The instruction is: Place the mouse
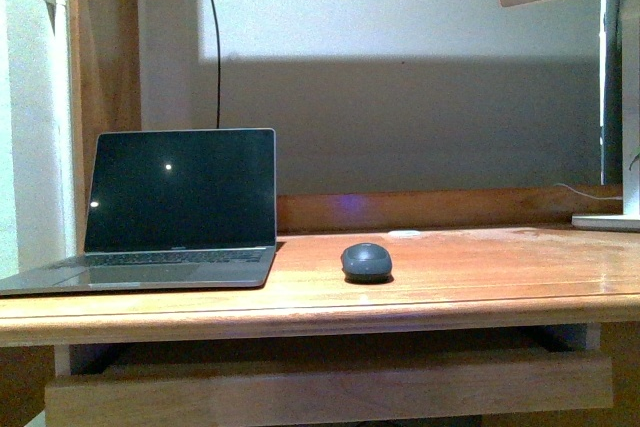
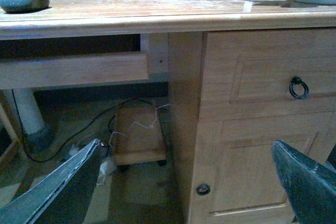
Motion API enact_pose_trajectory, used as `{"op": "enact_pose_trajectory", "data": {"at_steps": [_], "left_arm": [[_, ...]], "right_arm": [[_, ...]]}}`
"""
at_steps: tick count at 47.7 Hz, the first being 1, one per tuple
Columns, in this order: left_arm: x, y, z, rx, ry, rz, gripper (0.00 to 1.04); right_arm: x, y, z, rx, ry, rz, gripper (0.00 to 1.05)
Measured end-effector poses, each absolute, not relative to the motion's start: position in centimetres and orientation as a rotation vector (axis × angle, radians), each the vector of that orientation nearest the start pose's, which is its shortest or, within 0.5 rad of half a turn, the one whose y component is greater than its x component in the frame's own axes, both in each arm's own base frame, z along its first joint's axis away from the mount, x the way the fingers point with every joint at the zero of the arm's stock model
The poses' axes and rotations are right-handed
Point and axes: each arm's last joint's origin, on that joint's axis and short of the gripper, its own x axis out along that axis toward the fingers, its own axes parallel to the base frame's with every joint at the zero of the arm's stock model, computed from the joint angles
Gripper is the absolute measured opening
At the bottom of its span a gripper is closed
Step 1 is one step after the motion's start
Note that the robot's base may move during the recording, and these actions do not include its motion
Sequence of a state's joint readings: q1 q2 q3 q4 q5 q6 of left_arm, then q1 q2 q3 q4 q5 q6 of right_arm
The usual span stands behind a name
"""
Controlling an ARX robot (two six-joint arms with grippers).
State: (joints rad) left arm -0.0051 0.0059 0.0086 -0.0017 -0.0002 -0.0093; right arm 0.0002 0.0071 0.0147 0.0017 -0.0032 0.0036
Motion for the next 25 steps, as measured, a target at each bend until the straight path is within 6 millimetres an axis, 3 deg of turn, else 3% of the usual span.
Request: {"op": "enact_pose_trajectory", "data": {"at_steps": [25], "left_arm": [[9.75,-0.05,16.58,-0.009,-0.001,-0.005,0.97]], "right_arm": [[9.72,0.01,16.81,0.004,-0.009,0.003,0.97]]}}
